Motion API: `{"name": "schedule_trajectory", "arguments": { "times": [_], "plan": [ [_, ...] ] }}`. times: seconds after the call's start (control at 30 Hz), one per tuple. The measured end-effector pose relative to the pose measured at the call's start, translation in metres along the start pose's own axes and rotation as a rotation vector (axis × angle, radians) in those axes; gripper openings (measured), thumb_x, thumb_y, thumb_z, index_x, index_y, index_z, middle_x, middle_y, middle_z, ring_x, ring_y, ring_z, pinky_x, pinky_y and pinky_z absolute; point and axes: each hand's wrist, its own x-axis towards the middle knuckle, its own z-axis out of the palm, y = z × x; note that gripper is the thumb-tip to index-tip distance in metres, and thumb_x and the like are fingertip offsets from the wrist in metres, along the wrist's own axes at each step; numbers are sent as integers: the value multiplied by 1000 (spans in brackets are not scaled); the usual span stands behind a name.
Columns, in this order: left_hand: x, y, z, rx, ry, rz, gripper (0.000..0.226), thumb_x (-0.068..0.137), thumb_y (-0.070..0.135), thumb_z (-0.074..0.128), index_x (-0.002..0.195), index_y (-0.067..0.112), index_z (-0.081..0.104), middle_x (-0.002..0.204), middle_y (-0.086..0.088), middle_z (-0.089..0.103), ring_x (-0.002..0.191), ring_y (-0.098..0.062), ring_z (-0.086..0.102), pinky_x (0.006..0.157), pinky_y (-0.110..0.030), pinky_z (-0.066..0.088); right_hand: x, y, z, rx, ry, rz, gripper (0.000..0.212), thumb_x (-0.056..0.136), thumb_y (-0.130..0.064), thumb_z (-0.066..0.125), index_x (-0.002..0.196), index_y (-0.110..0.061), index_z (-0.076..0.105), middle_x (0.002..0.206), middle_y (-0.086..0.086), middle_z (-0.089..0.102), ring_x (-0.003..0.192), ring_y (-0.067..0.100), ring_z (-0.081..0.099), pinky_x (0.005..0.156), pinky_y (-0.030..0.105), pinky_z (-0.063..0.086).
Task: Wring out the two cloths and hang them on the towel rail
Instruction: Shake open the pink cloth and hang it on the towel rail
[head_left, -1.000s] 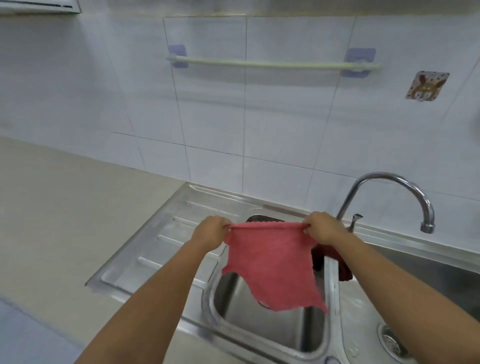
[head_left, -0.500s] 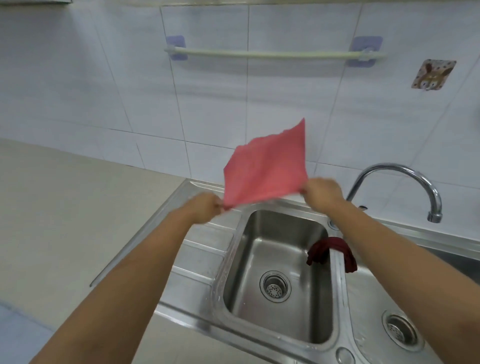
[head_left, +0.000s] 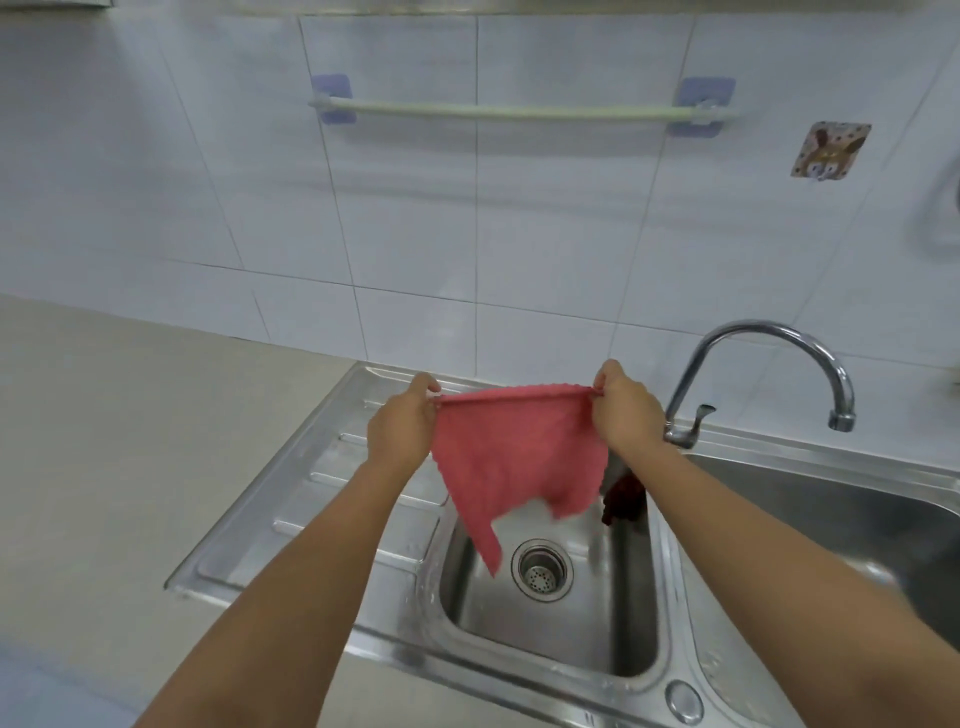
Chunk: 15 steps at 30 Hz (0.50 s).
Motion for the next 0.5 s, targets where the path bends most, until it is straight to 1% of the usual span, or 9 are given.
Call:
{"name": "schedule_trajectory", "arguments": {
  "times": [0.07, 0.13, 0.2, 0.27, 0.37, 0.5],
  "plan": [
    [-2, 2, 2, -7, 49, -23, 15, 95, 17, 41, 104, 21, 53, 82, -7, 70, 73, -30, 63, 60, -33, 44, -1, -1, 3, 22, 36, 33, 15, 90, -7, 44, 101, -15, 49, 89, 13, 68, 82, 37, 61, 69, 36, 41],
    [-7, 4, 2, 20, 31, -33, 15, 96, 16, 40, 101, 21, 53, 81, -7, 69, 72, -30, 62, 60, -33, 43, -5, 0, 3, 19, 26, 54, 13, 92, -10, 47, 102, -15, 53, 93, 14, 69, 86, 38, 63, 73, 37, 43],
    [-10, 3, 1, 32, 35, -41, 15, 96, 16, 41, 100, 21, 54, 82, -6, 69, 72, -29, 62, 60, -33, 44, -5, 2, 3, 36, 57, 40, 11, 93, -12, 48, 101, -15, 55, 94, 14, 70, 89, 37, 63, 77, 38, 43],
    [-9, 3, -2, 31, 69, -43, 15, 96, 16, 42, 100, 21, 55, 81, -5, 69, 71, -27, 62, 58, -32, 42, -3, 2, 0, 53, 97, -5, 9, 93, -13, 49, 98, -17, 56, 90, 11, 71, 87, 36, 64, 77, 37, 40],
    [-12, 6, -5, 60, 68, -42, 15, 96, 15, 41, 100, 20, 55, 81, -3, 68, 72, -27, 62, 56, -30, 38, -2, 2, -5, 30, 79, -21, 11, 92, -13, 50, 97, -18, 58, 91, 10, 72, 89, 35, 63, 82, 38, 40],
    [-19, 18, -8, 46, 117, -80, 14, 96, 15, 42, 98, 19, 55, 76, -1, 65, 68, -24, 58, 51, -28, 33, -2, 2, -22, 84, 103, -8, 12, 91, -14, 53, 98, -17, 63, 95, 10, 72, 94, 34, 63, 87, 38, 41]
  ]
}}
